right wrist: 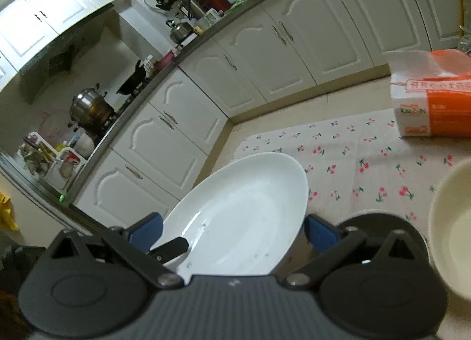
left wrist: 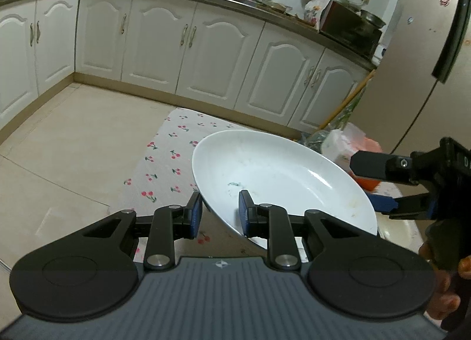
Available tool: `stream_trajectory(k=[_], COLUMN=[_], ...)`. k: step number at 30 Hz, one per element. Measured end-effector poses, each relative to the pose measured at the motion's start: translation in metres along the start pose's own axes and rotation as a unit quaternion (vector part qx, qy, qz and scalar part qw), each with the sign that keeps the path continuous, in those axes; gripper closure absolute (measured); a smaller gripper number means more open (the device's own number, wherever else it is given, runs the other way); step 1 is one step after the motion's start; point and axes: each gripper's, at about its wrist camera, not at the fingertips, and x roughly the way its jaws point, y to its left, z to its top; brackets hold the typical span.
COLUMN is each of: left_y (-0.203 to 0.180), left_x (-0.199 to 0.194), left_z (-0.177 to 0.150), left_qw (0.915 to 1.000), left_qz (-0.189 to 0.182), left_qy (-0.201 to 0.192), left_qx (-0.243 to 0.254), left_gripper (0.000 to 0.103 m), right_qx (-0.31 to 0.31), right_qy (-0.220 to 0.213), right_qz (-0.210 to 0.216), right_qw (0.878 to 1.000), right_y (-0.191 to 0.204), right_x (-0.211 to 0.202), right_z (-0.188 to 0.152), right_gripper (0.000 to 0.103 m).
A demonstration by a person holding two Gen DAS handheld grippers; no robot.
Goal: Organize plates and bowls
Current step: 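Lift the white plate with the left gripper and carry it toward the plate stack, then lower the white plate onto the plate stack and open the left gripper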
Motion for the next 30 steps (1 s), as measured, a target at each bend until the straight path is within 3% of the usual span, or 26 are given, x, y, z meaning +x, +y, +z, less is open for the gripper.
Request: stream_trajectory(k=[17,30], left_y=[-0.03,-0.06], left_x=[-0.075,-0.091], left_z=[-0.028,-0.081], left_qw=[0.998,0.9935], left_qz=[-0.059,-0.107], left_qy=[-0.018,0.024], left_qx=[0.013,0.029], left_gripper=[0.077,0.073], right_qx=[-0.019,0.011], right_qy=[-0.072,-0.113], right_qz=[0.007,-0.013], right_qw=[0.997,0.993], right_y=[0.026,0.015], right_x=[-0.117,-0.201], right_z=[-0.067,-0.157], right_gripper=[0.001,0.0])
